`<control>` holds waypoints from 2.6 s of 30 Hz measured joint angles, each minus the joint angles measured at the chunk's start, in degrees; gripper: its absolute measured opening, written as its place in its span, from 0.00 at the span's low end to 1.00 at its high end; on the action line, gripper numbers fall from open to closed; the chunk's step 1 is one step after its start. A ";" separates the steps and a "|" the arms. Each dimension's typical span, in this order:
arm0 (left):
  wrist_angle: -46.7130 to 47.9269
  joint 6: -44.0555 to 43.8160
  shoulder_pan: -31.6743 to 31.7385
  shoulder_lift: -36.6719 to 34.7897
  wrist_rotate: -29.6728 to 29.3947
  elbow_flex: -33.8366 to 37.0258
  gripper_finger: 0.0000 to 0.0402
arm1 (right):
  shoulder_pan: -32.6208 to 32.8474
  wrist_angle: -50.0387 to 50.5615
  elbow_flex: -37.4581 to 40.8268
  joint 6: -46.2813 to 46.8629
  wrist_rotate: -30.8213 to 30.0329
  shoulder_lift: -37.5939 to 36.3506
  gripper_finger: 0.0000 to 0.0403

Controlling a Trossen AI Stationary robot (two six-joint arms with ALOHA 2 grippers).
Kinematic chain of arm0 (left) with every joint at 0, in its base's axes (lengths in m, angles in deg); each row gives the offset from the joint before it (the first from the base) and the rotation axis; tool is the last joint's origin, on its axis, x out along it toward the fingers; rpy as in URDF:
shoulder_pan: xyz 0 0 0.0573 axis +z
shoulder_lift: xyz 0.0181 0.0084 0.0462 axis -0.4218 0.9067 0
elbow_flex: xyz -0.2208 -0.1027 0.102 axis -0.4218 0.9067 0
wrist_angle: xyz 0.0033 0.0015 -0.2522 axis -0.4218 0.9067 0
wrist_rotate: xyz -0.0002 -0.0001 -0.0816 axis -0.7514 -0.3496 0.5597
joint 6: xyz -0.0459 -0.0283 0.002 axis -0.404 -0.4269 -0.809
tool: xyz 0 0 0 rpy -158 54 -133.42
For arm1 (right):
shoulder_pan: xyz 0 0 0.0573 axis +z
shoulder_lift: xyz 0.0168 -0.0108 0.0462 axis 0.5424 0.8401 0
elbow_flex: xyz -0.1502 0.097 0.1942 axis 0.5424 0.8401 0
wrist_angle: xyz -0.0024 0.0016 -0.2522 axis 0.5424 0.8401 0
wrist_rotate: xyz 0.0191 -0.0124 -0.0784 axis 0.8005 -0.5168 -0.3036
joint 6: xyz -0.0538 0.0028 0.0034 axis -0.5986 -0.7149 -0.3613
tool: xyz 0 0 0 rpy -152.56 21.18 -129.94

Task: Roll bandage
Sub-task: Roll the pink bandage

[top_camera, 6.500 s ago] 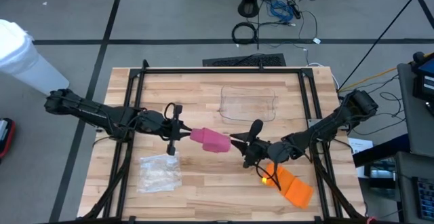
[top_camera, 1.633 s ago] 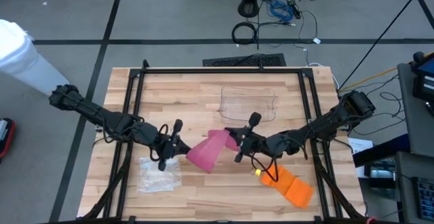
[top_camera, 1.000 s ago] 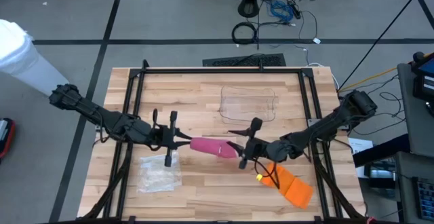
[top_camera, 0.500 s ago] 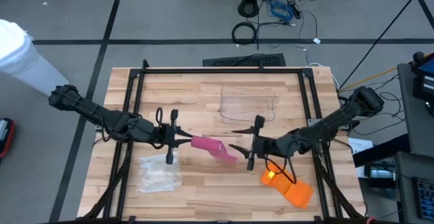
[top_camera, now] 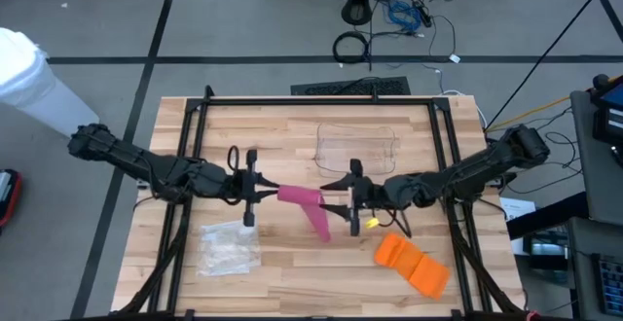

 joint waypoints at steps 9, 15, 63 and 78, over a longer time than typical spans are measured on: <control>0.92 -0.04 2.47 0.19 2.55 -0.02 0.04 | -1.71 -6.55 0.04 -2.84 -5.69 6.65 0.43; 0.94 0.02 3.62 1.90 2.59 -0.09 0.04 | -1.70 -8.48 0.04 -5.17 -6.09 6.31 0.06; 9.52 10.04 -0.32 2.56 16.99 0.00 0.04 | 3.60 -8.49 0.00 -36.20 -39.69 6.12 0.00; 2.16 19.31 -4.57 2.58 14.73 0.00 0.04 | 4.90 4.02 0.00 -3.06 -16.53 6.21 0.04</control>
